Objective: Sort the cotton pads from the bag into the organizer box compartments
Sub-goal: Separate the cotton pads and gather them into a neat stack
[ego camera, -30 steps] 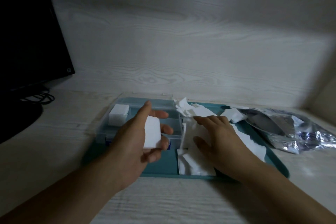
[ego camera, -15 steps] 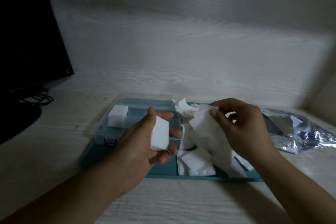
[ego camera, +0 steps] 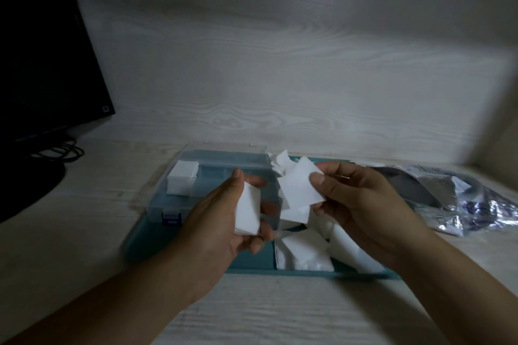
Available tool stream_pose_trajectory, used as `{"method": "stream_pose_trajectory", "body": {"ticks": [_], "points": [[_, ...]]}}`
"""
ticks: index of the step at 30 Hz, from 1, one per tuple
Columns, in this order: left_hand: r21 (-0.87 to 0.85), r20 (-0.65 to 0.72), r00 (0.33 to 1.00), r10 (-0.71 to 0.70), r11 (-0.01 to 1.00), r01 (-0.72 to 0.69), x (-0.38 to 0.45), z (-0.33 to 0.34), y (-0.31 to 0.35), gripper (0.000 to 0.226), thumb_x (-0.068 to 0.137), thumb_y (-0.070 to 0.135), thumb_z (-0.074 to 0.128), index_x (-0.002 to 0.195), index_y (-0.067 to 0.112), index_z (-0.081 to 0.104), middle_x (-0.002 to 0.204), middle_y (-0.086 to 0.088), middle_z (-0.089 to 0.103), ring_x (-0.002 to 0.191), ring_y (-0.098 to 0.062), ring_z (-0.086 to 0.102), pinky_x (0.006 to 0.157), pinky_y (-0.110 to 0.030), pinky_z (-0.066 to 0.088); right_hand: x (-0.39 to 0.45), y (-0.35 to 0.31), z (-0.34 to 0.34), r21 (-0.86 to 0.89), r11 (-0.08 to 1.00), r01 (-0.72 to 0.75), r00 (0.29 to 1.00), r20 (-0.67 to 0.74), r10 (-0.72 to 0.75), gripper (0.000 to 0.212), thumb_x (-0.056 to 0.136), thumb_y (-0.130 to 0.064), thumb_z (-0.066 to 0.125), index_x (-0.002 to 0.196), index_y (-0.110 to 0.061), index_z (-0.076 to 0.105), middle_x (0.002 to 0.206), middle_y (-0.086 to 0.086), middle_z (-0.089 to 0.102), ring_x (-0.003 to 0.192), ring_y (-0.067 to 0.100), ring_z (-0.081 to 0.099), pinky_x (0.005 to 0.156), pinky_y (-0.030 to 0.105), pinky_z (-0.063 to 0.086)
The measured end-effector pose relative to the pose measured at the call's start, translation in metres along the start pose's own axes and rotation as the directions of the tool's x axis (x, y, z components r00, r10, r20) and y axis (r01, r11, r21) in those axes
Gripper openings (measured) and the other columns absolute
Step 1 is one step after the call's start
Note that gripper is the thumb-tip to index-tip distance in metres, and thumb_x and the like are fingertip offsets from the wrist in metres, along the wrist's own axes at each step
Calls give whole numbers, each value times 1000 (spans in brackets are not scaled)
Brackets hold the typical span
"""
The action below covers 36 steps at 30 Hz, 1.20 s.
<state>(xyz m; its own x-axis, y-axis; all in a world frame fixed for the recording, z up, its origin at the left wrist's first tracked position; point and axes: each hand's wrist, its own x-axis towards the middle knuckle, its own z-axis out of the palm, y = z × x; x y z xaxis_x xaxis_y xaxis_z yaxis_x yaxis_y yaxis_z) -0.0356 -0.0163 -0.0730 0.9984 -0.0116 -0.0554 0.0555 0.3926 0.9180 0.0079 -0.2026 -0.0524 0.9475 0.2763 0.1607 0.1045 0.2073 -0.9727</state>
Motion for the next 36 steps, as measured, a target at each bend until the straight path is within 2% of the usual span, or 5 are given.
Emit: {"method": "stream_pose_trajectory", "body": {"ticks": [7,18,21,25,36], "points": [[-30,98,981,-166,985,169,3,1,-10,65,83,52,47,132,10,59,115,-20,71,93,-36,70,59,-38,59,-12,19,24,-324,941,98,995,12,-100,9,78,-8,74,80,-17,73,74,7,72,67,19,67,63,26,54],[-62,99,988,-120,990,127,-2,2,-6,46,99,46,35,119,22,69,107,-16,74,84,-29,72,57,-38,58,-24,7,24,-711,650,269,930,18,-366,40,79,-62,52,109,-38,62,94,-19,63,90,1,60,63,13,45],[-63,35,990,-136,988,138,-1,1,-6,43,99,48,39,115,26,71,110,-11,74,103,-31,70,84,-47,57,-28,4,25,-815,500,292,934,131,-332,41,81,-65,52,115,-42,56,99,-19,59,84,2,60,63,17,47],[-75,19,991,-132,988,133,-2,3,-7,40,93,46,45,114,23,71,109,-15,73,96,-30,69,69,-42,58,-25,12,23,-889,369,269,955,197,-223,38,86,-60,52,118,-39,58,99,-20,55,82,-1,59,63,10,42],[-23,10,1000,-14,1000,14,-1,2,-7,32,103,32,41,110,27,71,119,-14,66,92,-29,69,61,-36,57,-17,5,23,-640,767,53,998,69,-12,16,82,-22,75,97,-23,70,73,-5,71,56,5,64,54,16,49]]}}
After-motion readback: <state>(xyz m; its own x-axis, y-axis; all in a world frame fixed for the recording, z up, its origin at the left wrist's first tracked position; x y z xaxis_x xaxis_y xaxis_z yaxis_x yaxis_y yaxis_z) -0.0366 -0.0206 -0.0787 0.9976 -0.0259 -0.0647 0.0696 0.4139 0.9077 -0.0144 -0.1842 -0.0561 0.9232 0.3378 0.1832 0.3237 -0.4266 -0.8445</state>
